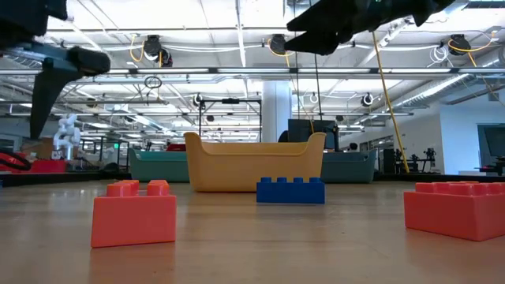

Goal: Sort & place blocks by color
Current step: Put the blue game piece into the green bin

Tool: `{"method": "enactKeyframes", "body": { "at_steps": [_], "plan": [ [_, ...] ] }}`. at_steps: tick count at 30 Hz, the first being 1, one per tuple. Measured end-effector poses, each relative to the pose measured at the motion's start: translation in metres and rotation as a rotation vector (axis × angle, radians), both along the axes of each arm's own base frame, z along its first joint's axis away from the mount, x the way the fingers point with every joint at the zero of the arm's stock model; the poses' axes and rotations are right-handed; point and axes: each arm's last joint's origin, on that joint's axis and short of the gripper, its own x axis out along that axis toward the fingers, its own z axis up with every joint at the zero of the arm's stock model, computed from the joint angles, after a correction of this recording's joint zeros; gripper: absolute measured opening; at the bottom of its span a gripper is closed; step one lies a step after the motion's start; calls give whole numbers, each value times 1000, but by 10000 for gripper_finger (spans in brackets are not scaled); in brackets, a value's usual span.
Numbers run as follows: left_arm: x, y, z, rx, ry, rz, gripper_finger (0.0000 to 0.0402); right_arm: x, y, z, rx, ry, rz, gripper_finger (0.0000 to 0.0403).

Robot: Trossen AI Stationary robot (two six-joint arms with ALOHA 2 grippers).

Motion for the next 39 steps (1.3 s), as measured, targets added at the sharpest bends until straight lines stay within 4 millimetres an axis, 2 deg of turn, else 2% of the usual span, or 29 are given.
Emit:
{"method": "enactKeyframes", "body": {
  "at_steps": [6,10,14,20,25,27,28,30,33,39],
  "plan": [
    [7,-5,-24,5,19,-48,308,-1,0,-2,-1,26,-1,384],
    [8,-5,-36,18,41,-74,288,-1,0,-3,2,38,-2,384],
    [5,-3,-44,26,60,-119,240,-3,0,-7,22,82,-8,384],
    [8,2,-44,3,64,-100,119,-12,0,-12,60,179,-23,384],
    [15,16,-42,2,66,36,117,-25,1,-11,117,238,-47,384],
    [19,24,-38,18,81,122,115,-30,1,-11,145,261,-61,384],
    [22,29,-36,22,84,159,99,-32,1,-10,158,269,-67,384],
    [26,37,-29,46,91,216,38,-35,1,-8,180,266,-77,384],
    [36,52,-10,62,61,281,7,-40,1,-14,200,264,-84,384],
    [43,85,36,37,-72,376,1,-47,0,-38,233,307,-105,384]
  ]
}}
